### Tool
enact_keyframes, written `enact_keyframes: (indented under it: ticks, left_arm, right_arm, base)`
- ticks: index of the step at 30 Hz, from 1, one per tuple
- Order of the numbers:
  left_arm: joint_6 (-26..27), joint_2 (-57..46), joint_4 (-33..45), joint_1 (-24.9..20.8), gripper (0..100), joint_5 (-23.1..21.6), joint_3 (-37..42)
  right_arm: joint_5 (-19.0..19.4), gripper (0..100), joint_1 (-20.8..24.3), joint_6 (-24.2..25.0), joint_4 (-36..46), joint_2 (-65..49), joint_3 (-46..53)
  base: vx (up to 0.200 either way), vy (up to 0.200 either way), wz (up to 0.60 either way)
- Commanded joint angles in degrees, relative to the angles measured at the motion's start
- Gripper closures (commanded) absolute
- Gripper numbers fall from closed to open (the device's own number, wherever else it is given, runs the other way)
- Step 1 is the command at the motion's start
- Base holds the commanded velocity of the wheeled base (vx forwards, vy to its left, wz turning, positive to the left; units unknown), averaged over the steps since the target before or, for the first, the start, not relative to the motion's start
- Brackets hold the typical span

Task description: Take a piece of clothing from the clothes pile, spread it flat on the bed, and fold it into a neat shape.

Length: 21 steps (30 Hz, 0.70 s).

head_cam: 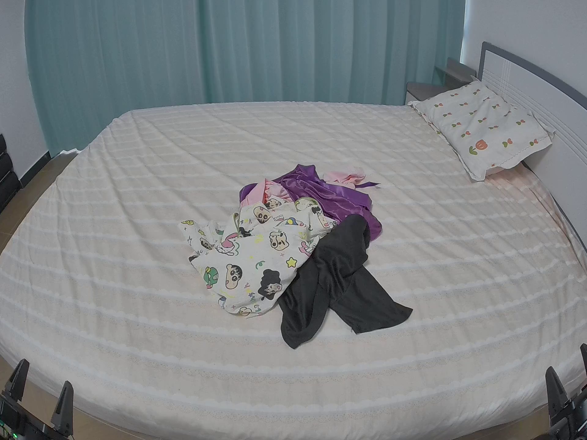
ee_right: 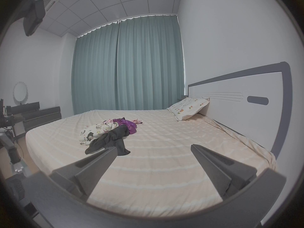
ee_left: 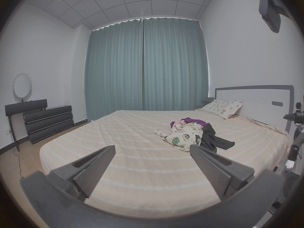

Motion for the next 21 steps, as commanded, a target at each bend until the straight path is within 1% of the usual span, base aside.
enact_keyframes:
  ticks: [1, 2, 4, 5, 6, 8, 10, 12, 13, 14, 16, 18, 21]
  left_arm:
    - [-0.01, -0.66, 0.05, 0.01, 0, 0.02, 1.01]
    - [-0.01, -0.75, 0.05, 0.01, 0, 0.02, 1.01]
    - [-0.01, -0.75, -0.04, 0.01, 0, 0.02, 1.01]
    - [-0.01, -0.75, -0.04, 0.01, 0, 0.02, 1.01]
    - [-0.01, -0.75, 0.05, 0.01, 0, 0.02, 1.01]
    - [-0.01, -0.75, 0.05, 0.01, 0, 0.02, 1.01]
    - [-0.01, -0.75, 0.05, 0.01, 0, 0.02, 1.01]
    - [-0.01, -0.75, 0.05, 0.01, 0, -0.07, 1.01]
    - [-0.01, -0.75, 0.05, 0.01, 0, 0.02, 1.01]
    - [-0.01, -0.75, -0.04, 0.01, 0, 0.02, 1.01]
    - [-0.09, -0.66, 0.05, 0.01, 0, 0.02, 1.01]
    - [-0.09, -0.75, 0.05, 0.01, 0, 0.02, 1.01]
    - [-0.01, -0.75, 0.05, 0.01, 0, 0.02, 1.01]
  right_arm:
    - [2.99, 0, -0.5, 3.67, -0.47, 3.82, -9.54]
    - [4.75, 0, -0.59, 5.69, 0.41, 6.72, -13.4]
    - [7.91, 0, -0.59, 5.78, 2.25, 11.64, -14.11]
    - [7.91, 0, -0.59, 5.78, 2.25, 11.64, -14.11]
    - [11.25, 0, -0.5, 5.08, 3.22, 19.29, -13.75]
    - [12.48, 0, -0.42, 5.43, 2.52, 27.03, -13.84]
    - [12.75, 0, 0.02, 7.01, 0.14, 35.29, -14.46]
    - [13.01, 0, 0.73, 8.59, -5.3, 43.37, -15.25]
    - [13.01, 0, 2.4, 9.47, -9.52, 49.96, -15.78]
    - [12.92, 0, 2.75, 9.73, -10.49, 51.37, -15.78]
    - [12.31, 0, 5.12, 12.19, -15.85, 59.28, -16.04]
    - [12.04, 0, 6.88, 15.62, -21.39, 66.49, -16.3]
    - [10.46, 0, 9.51, 22.04, -28.77, 77.56, -17.8]
  base:
    - [0.0, 0.0, 0.0]
    - [0.0, 0.0, 0.0]
    - [0.0, 0.0, 0.0]
    - [0.0, 0.0, 0.0]
    - [0.0, 0.0, 0.0]
    - [0.0, 0.0, 0.0]
    - [0.0, 0.0, 0.0]
    - [0.0, 0.0, 0.0]
    - [0.0, 0.0, 0.0]
    - [0.0, 0.0, 0.0]
    - [0.0, 0.0, 0.0]
    - [0.0, 0.0, 0.0]
    - [0.0, 0.0, 0.0]
